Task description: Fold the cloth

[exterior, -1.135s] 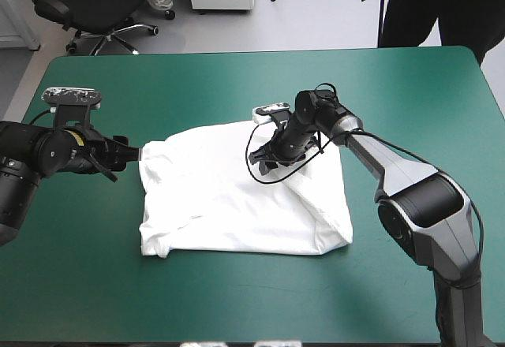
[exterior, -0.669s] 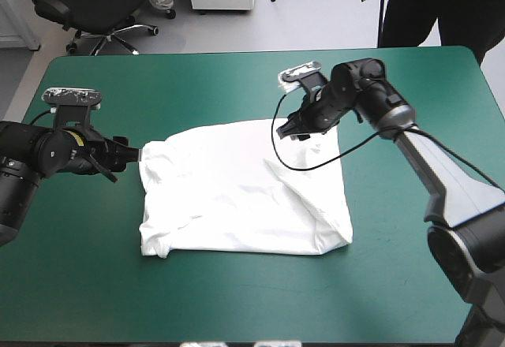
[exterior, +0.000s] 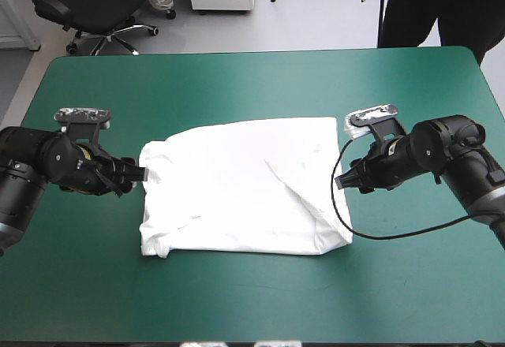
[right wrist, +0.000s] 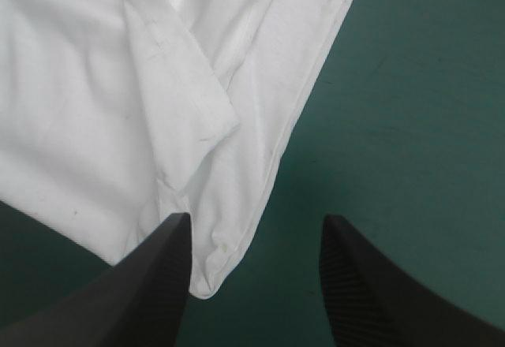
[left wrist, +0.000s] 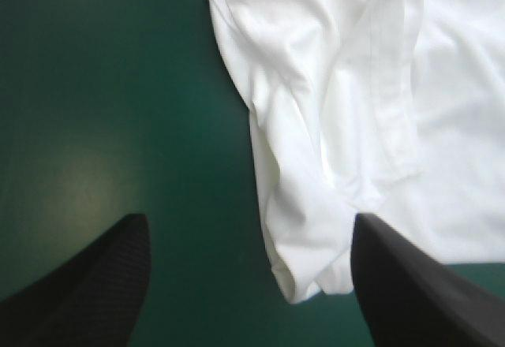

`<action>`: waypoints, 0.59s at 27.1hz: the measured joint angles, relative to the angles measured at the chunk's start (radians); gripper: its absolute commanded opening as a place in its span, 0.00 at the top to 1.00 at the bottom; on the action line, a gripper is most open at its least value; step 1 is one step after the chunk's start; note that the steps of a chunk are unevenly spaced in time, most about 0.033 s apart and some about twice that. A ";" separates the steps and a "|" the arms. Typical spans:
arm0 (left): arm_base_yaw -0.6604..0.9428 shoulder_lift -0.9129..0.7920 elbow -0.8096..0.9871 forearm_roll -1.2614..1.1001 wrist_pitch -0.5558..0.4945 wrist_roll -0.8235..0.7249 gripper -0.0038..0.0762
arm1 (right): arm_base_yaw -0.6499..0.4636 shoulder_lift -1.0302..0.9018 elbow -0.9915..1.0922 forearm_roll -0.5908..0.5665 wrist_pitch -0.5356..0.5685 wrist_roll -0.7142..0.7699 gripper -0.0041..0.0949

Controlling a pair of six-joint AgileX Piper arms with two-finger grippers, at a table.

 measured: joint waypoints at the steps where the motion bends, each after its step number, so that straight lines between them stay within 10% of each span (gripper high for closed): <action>1: -0.012 -0.001 0.042 -0.007 0.000 -0.012 0.30 | 0.000 -0.007 0.009 0.000 -0.002 0.011 0.48; 16: -0.052 0.061 0.409 -0.063 -0.187 -0.053 0.31 | 0.000 -0.009 0.012 0.024 -0.014 0.030 0.48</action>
